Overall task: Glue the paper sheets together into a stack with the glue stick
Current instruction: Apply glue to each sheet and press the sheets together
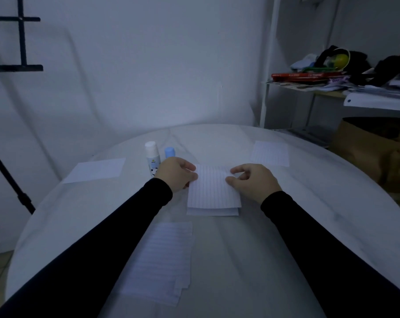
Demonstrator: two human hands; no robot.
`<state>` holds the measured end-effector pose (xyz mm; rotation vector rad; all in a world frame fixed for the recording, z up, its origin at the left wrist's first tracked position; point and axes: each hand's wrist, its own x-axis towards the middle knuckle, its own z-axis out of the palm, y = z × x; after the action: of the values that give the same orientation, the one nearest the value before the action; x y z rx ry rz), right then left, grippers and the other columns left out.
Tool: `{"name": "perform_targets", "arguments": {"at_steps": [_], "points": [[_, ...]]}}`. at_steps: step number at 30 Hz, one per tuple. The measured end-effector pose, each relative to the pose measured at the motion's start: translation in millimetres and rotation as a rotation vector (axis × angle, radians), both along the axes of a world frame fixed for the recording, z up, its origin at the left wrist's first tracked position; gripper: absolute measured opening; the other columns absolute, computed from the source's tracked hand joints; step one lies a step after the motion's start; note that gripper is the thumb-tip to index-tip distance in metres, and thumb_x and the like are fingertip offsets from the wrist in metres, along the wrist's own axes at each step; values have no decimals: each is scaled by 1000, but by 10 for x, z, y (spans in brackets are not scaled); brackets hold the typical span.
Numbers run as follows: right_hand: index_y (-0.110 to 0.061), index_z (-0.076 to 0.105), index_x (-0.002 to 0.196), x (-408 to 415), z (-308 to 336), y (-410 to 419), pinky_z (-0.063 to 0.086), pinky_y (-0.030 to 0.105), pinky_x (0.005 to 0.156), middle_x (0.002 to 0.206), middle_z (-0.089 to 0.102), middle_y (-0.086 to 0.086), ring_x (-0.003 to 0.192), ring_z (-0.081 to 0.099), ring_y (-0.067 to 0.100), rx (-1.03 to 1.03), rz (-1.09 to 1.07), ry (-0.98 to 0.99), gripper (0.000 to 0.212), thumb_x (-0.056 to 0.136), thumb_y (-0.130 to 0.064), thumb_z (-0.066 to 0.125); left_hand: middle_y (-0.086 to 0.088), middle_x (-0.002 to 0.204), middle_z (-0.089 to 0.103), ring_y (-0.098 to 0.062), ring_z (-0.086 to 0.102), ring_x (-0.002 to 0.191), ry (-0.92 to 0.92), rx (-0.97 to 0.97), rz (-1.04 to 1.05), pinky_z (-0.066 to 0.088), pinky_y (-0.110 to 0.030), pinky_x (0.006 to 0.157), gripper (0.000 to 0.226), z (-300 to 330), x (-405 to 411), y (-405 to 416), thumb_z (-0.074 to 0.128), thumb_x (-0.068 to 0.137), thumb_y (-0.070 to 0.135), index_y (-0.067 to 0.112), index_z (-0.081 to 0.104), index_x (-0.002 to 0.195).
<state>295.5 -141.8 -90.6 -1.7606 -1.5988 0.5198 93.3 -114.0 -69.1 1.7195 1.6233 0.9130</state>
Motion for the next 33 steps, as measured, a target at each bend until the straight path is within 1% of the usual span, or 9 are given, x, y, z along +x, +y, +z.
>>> {"name": "perform_targets", "arguments": {"at_steps": [5,13,17,19,22,24,27,30,33], "points": [[-32,65,103,8,-17,-21,39,41,100,93,68,-8,100,61,15,-56,-5,-54,33,73,-46,71,0,73,64,-10,57,55,70,-17,-3,51,-14,56,16,-58,6,16,71,84,12,9,68,100],[-31,62,111,-23,-33,-64,33,36,99,105,65,-9,105,58,14,-59,-15,-210,37,78,-48,65,-1,77,67,-12,60,60,153,25,9,55,-25,74,21,-130,-5,29,73,80,15,9,70,100],[-29,60,116,-47,-34,-70,31,36,96,112,60,-6,110,54,17,-42,-22,-375,41,79,-48,62,2,99,62,-12,57,87,363,112,-17,38,-17,75,29,-150,6,1,71,82,22,14,67,109],[-27,60,119,-66,-13,-51,32,37,97,119,53,0,116,48,20,55,-18,-394,41,82,-44,60,2,108,58,-11,53,94,390,172,-47,36,-18,81,28,-142,17,-10,65,87,25,18,64,114],[-26,52,131,-124,26,-6,26,38,104,142,40,-3,131,36,16,145,151,-437,40,93,-35,48,1,141,47,-17,46,126,517,305,-184,33,-27,105,39,-157,66,19,56,94,31,18,55,130],[-26,38,142,-192,12,8,18,46,111,155,23,-9,142,20,12,15,327,-556,44,99,-33,36,6,155,30,-15,28,141,700,249,-290,24,-35,114,48,-182,123,2,45,98,37,22,40,143],[-25,16,150,-258,-55,36,8,57,114,159,8,-13,146,8,10,-189,410,-681,49,102,-34,21,9,159,17,-14,19,145,942,109,-405,20,-41,114,49,-223,163,-27,28,102,42,24,27,148],[-21,13,151,-254,-74,53,8,59,113,159,7,-7,146,8,10,-216,330,-714,53,102,-38,18,8,159,17,-15,22,145,982,74,-408,21,-39,114,52,-167,131,-48,26,102,46,24,26,149],[-15,19,149,-207,-72,31,10,59,113,159,14,-2,144,15,13,-193,264,-716,55,101,-41,19,5,158,21,-24,20,145,933,20,-409,23,-41,114,51,-147,128,-62,29,101,47,21,32,145]]}}
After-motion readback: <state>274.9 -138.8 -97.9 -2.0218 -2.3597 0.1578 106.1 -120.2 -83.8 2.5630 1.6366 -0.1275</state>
